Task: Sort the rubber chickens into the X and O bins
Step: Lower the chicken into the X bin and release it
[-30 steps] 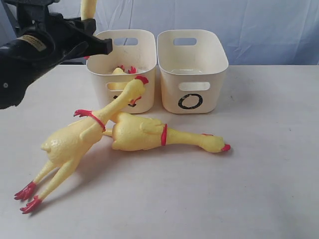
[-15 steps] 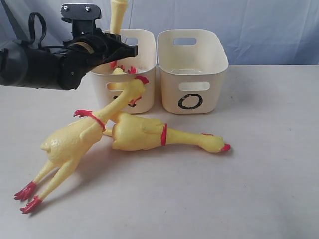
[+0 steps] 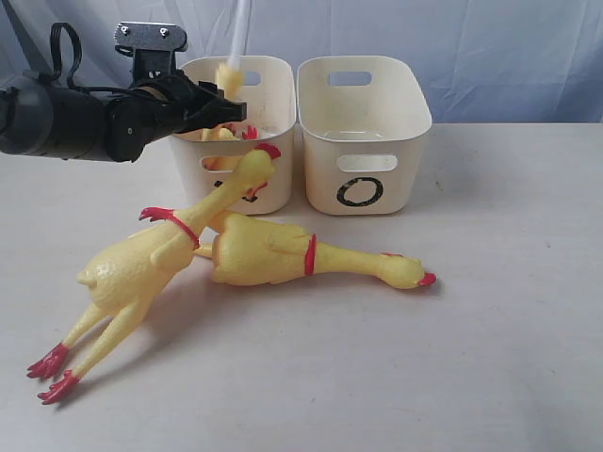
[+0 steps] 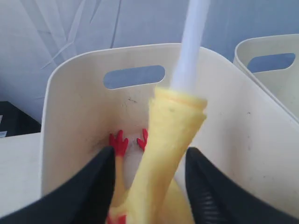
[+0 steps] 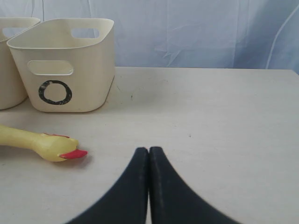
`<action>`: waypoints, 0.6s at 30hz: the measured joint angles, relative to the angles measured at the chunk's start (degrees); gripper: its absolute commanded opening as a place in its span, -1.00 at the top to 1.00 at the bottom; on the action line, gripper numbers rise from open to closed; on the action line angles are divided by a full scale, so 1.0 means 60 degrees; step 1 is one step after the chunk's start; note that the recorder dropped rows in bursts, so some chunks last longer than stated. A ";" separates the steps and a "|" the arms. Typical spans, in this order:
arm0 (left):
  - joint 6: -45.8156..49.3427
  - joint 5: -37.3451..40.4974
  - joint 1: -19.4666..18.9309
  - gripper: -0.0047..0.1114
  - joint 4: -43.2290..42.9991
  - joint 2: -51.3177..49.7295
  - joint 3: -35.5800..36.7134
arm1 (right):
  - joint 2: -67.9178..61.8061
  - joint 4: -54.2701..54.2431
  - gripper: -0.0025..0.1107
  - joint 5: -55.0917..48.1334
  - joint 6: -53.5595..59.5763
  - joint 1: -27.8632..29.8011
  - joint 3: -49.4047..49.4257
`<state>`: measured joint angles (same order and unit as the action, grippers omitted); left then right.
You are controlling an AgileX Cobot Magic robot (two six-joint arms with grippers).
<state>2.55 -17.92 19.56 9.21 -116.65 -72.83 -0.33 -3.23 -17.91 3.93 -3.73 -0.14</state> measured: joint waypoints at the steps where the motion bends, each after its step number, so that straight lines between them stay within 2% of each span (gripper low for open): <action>1: 0.0000 0.0016 0.0000 -0.12 -0.0038 0.0000 0.0000 | 0.0000 0.0000 0.97 0.0000 0.0000 0.0000 0.0000; 4: 0.0000 0.0059 0.0000 -0.18 -0.0080 0.0000 -0.0015 | 0.0000 0.0000 0.97 0.0000 0.0000 0.0000 0.0000; 11: 0.0000 0.0283 0.0000 -0.18 -0.0095 0.0000 -0.0038 | 0.0000 -0.0020 0.97 0.0000 0.0000 0.0000 0.0000; 18: 0.0000 0.0950 0.0000 -0.18 -0.0161 0.0789 -0.0038 | 0.0000 -0.0020 0.97 0.0000 0.0000 0.0000 0.0000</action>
<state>2.55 -12.22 19.56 8.24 -111.91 -73.06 -0.33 -3.35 -17.91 3.93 -3.73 -0.14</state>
